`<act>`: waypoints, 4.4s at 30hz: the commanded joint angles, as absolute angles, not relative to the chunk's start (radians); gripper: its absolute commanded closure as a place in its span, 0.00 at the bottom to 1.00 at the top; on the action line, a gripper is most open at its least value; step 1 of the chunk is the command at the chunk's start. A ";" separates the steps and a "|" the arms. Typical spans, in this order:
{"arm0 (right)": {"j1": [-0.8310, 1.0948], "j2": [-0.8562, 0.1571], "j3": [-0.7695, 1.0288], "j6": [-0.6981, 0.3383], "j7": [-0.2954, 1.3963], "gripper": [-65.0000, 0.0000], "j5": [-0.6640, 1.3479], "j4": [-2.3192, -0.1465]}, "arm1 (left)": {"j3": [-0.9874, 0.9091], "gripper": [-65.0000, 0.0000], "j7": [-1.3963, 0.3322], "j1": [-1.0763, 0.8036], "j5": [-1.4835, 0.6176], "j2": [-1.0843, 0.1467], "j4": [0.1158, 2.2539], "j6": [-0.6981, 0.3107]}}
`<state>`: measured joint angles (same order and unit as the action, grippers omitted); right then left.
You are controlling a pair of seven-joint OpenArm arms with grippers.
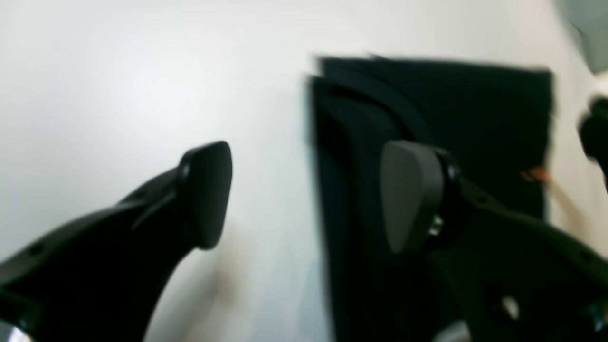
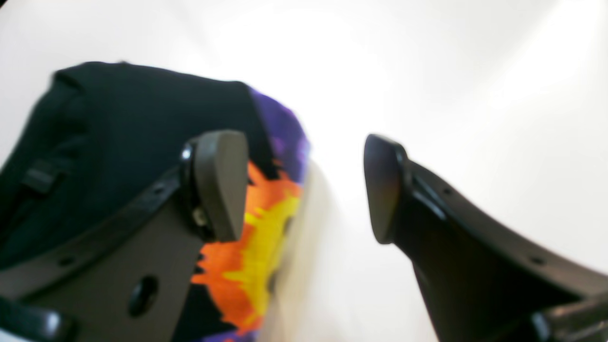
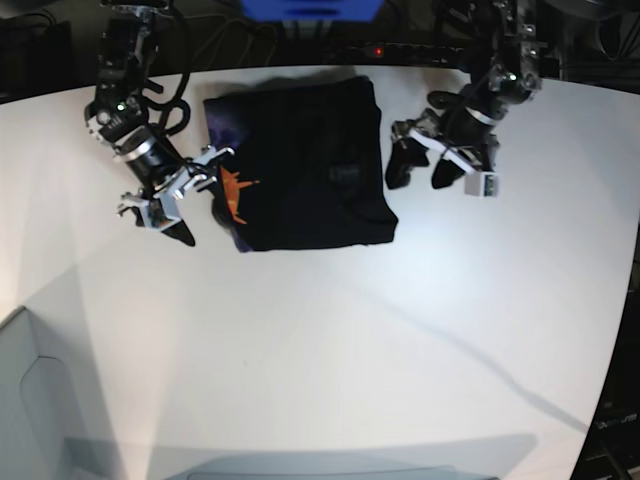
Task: Fold the T-shirt properly
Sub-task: 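Grip the stack sides with both grippers and square the folded shirt, then push the folded shirt with the left gripper to align it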
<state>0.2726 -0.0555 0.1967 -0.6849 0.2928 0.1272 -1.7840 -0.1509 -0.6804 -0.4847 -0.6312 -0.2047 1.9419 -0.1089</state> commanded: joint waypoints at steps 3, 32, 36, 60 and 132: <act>0.272 -0.062 0.222 -0.698 0.265 0.40 0.145 -1.799 | -0.099 0.27 -0.671 -0.450 -0.636 -0.213 1.874 -0.108; 0.225 -0.035 0.211 -0.698 0.340 0.60 0.143 -1.805 | 0.045 1.00 -0.670 -0.332 -0.648 -0.202 1.598 -0.113; 0.191 0.008 0.174 -0.698 0.340 0.96 0.145 -1.805 | 0.045 1.00 -0.670 -0.332 -0.647 -0.205 1.598 -0.113; -0.005 -0.038 0.255 -0.698 0.196 1.00 0.142 -1.267 | 0.044 1.00 -0.670 -0.351 -0.638 -0.237 1.598 -0.113; 0.232 0.053 0.762 -0.698 0.257 1.00 0.140 -1.609 | 0.631 0.22 -0.822 0.664 -0.177 -0.317 1.566 -0.545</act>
